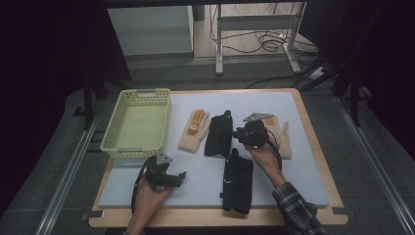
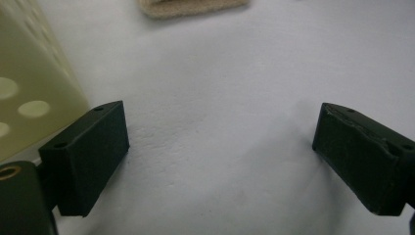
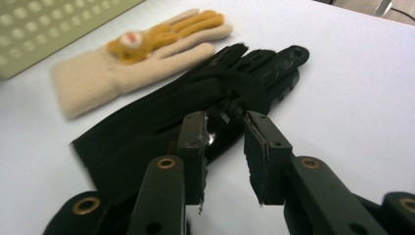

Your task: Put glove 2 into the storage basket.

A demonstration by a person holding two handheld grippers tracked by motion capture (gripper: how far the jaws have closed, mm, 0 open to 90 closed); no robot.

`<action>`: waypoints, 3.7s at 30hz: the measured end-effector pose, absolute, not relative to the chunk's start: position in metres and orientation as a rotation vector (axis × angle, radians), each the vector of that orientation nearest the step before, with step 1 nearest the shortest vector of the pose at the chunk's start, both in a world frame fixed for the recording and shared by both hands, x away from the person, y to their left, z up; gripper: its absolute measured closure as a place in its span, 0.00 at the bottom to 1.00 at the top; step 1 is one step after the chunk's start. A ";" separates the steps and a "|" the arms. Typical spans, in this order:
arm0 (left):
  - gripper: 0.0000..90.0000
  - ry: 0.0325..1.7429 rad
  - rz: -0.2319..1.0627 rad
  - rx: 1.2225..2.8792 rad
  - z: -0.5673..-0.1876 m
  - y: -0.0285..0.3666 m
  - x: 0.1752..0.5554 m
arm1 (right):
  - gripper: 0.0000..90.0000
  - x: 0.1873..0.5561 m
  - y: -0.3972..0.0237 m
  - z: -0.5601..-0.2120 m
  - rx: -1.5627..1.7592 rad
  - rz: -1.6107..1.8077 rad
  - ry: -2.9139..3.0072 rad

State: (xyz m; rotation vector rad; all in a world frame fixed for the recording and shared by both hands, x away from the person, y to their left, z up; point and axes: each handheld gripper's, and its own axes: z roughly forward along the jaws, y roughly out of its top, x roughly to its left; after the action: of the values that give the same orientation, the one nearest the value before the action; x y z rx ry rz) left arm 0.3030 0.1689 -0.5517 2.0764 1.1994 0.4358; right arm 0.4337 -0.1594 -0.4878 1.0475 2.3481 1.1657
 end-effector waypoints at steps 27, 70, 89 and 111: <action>0.08 1.199 0.436 2.076 -0.552 0.169 0.303 | 0.95 0.465 -0.139 -0.516 1.119 1.110 2.393; 0.08 1.198 0.437 2.076 -0.552 0.169 0.303 | 0.77 0.465 -0.099 -0.464 0.999 1.095 2.410; 0.08 1.199 0.436 2.074 -0.552 0.169 0.303 | 0.49 0.494 -0.126 -0.518 0.937 0.952 2.454; 0.07 1.199 0.435 2.077 -0.552 0.169 0.303 | 0.97 0.484 -0.147 -0.471 1.129 1.088 2.368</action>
State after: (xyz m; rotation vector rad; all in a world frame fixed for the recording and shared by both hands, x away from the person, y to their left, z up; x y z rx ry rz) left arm 0.3030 0.1689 -0.5518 2.0769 1.1992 0.4355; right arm 0.4844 -0.1475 -0.4714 1.1292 2.3679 1.0882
